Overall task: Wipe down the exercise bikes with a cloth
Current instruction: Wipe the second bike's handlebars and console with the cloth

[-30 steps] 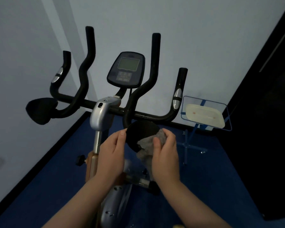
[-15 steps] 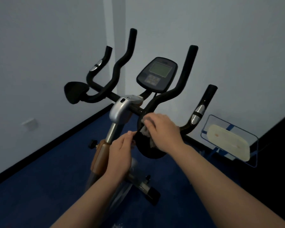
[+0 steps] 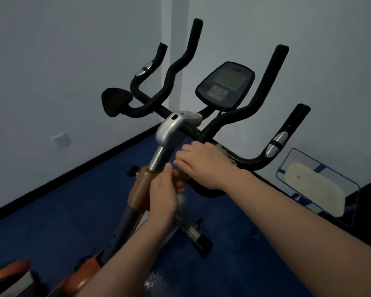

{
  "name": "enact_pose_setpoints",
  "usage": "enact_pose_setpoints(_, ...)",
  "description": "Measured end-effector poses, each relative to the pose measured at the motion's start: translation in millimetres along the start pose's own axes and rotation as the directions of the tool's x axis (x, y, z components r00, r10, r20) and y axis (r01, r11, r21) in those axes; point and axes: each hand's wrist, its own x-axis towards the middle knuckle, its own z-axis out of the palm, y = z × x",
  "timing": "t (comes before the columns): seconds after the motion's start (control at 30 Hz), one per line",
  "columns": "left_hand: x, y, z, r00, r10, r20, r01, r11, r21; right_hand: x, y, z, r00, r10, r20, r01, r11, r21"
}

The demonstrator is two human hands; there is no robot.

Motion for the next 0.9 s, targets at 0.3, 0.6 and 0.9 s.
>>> enact_pose_setpoints(0.3, -10.0, 13.5, 0.1, 0.957, 0.255, 0.14, -0.278, 0.941, 0.191, -3.2, -7.2, 7.8, 0.975, 0.198, -0.1, -0.201, 0.979, -0.018)
enact_pose_setpoints(0.6, -4.1, 34.4, -10.2, 0.867, 0.295, 0.401, -0.397, 0.896, 0.2, -22.7, -29.5, 26.0, 0.772, 0.565, -0.29, -0.603, 0.795, -0.056)
enact_pose_setpoints(0.9, 6.4, 14.3, 1.5, 0.882, 0.258, 0.394, -0.336, 0.931, 0.143, -48.3, -53.8, 50.2, 0.682, 0.62, -0.388, -0.701, 0.705, -0.106)
